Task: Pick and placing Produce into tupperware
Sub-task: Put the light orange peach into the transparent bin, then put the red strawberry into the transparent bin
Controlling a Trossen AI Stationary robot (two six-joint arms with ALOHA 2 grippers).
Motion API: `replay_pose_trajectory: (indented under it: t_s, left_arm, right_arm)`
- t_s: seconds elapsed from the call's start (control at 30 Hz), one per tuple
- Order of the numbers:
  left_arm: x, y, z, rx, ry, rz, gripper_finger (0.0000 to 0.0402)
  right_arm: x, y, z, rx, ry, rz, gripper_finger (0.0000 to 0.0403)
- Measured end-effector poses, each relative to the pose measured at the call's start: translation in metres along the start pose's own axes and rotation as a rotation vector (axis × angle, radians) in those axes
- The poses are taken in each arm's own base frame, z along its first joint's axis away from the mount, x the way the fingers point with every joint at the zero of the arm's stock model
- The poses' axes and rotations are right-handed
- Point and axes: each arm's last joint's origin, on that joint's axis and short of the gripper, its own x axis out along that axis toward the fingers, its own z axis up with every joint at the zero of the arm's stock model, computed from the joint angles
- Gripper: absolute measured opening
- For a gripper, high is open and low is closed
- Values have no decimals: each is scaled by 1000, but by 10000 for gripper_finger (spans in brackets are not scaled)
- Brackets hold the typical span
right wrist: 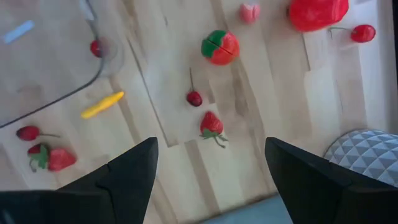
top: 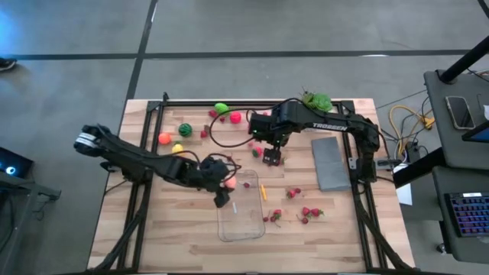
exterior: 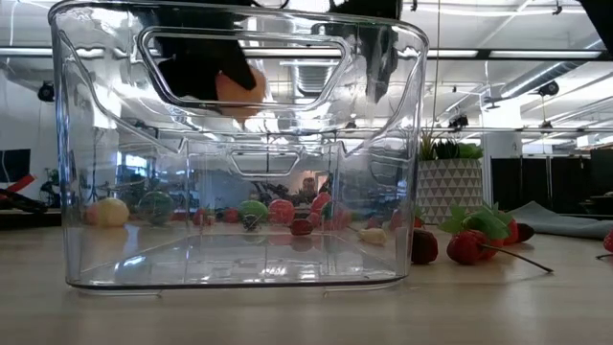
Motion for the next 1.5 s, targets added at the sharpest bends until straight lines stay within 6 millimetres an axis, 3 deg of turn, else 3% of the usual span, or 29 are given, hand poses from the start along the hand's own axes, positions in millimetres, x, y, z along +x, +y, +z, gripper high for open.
replay_pose_trajectory:
  t_s: [0.33,0.53,0.7,0.9,1.0,1.13,1.3,1.5]
  left_arm:
    - [21,-14,2,-106,87,-54,276]
    - [17,-18,8,-108,67,-75,304]
    - [-5,-16,16,-92,15,-115,306]
    - [-41,-4,24,-25,-93,-65,306]
    - [-61,4,27,-18,-149,-37,306]
    - [-77,12,25,1,-168,-39,306]
    - [-88,19,21,54,-195,-53,306]
    - [-86,28,10,73,-178,-39,306]
  right_arm:
    - [-26,11,-20,5,-79,-60,288]
    - [-23,13,-36,7,-48,-70,288]
    - [-16,23,-74,-56,-37,-133,288]
    - [-18,47,-141,21,-281,-54,288]
    - [-8,55,-177,156,-302,2,288]
    - [16,66,-213,349,-203,87,288]
    - [41,95,-238,370,-157,131,288]
    - [65,128,-258,284,-146,19,288]
